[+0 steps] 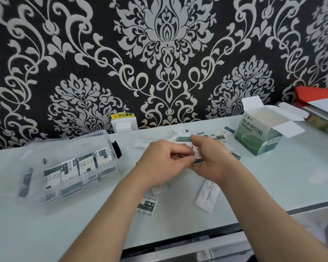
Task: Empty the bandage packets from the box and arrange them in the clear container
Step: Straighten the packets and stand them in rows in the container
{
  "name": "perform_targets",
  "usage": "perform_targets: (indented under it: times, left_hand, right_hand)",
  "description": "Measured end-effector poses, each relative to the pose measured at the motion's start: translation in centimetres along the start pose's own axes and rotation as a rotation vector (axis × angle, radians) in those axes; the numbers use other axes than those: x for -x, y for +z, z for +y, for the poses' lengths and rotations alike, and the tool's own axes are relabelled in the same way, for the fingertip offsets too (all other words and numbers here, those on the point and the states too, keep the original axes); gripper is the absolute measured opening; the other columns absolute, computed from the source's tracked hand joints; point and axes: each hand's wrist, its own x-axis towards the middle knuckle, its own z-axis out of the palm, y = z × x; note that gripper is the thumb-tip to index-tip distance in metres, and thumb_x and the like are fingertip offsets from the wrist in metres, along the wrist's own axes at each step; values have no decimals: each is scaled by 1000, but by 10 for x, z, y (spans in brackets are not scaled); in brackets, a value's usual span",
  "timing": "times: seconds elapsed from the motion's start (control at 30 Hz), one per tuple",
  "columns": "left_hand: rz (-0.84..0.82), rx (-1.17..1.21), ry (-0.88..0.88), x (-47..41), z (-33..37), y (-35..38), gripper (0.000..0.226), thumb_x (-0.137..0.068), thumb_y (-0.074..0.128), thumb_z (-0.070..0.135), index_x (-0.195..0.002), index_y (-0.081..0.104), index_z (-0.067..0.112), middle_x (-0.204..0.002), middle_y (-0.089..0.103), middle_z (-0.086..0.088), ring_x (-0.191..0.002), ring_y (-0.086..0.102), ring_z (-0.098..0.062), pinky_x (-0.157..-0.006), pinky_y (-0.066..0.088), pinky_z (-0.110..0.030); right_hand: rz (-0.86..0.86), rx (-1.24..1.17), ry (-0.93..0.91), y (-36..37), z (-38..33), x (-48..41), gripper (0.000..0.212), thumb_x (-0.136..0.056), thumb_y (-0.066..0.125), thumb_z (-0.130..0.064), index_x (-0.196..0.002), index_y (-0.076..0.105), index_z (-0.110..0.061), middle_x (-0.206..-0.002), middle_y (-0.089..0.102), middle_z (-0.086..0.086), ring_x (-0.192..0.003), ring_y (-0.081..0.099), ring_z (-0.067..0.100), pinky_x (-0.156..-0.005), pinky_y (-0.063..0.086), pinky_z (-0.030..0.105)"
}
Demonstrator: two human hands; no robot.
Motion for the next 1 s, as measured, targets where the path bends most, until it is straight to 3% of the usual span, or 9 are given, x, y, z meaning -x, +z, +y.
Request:
perform_targets:
  times: [0.17, 0.23, 0.3, 0.37, 0.47, 0.57, 0.73, 0.83, 1.0]
  left_hand:
    - [107, 178, -93, 1, -3, -18, 22, -89, 64, 6, -102, 74, 21, -94, 75, 7, -91, 69, -5, -90, 53, -30]
    - [64, -241, -182, 0, -11, -23, 33, -87, 66, 15, -116, 67, 29, -111, 69, 11, -105, 62, -6, -97, 47, -29]
    - [-154, -640, -270, 3, -19, -24, 57, -81, 72, 35, -133, 50, 33, -132, 55, 5, -122, 48, -16, -99, 41, -31]
    - [-266, -693, -346, 3, -23, -23, 79, -74, 76, 46, -141, 37, 30, -140, 44, 1, -129, 37, -22, -102, 38, -36]
    - [-244, -631, -386, -1, -25, -23, 95, -67, 82, 47, -145, 29, 31, -140, 36, 0, -133, 29, -22, -103, 36, -40]
    - [-254, -576, -426, -7, -27, -23, 89, -71, 82, 41, -143, 31, 32, -137, 36, -2, -133, 27, -23, -106, 35, -42]
    - [-107, -479, -404, -18, -38, -21, 49, -86, 67, 18, -129, 47, 29, -128, 48, -4, -118, 46, -23, -98, 42, -36]
    - [-80, -505, -410, -19, -38, -23, 49, -83, 72, 28, -126, 49, 29, -125, 48, -1, -116, 48, -23, -97, 42, -37]
    - [-171, -579, -404, -20, -36, -26, 56, -82, 74, 29, -130, 45, 27, -130, 44, 0, -125, 40, -22, -99, 38, -35]
  right_hand:
    - [-5, 262, -95, -2, 0, 1, 21, -96, 39, 7, -98, 60, 6, -82, 70, 21, -67, 68, 26, -58, 58, 34]
    - [28, 340, -138, -2, 1, 1, 23, -98, 37, 5, -99, 60, 2, -80, 71, 18, -61, 64, 21, -60, 54, 32]
    - [77, 419, -171, -3, 2, -2, 23, -97, 37, 4, -101, 59, -2, -81, 70, 17, -58, 59, 17, -55, 48, 27]
    - [115, 540, -187, -3, 4, -4, 27, -95, 37, 4, -110, 58, -4, -76, 65, 13, -56, 53, 15, -50, 43, 24]
    - [107, 686, -159, -2, 11, -7, 45, -94, 36, 3, -137, 44, -9, -74, 56, 10, -55, 54, 17, -47, 43, 25]
    - [58, 852, -148, 1, 16, -2, 40, -94, 38, 0, -131, 46, -14, -75, 54, 9, -49, 53, 15, -41, 39, 22]
    - [70, 1180, -268, -3, 16, -4, 9, -90, 55, -11, -90, 61, -6, -67, 57, 5, -51, 42, 14, -48, 34, 24]
    - [88, 1355, -306, -6, 21, -7, 13, -85, 63, -19, -75, 58, -11, -66, 52, 0, -54, 42, 13, -50, 33, 24]
    - [41, 1473, -248, 3, 26, 0, 28, -76, 78, -27, -95, 62, -14, -71, 51, -10, -63, 51, 10, -53, 39, 22]
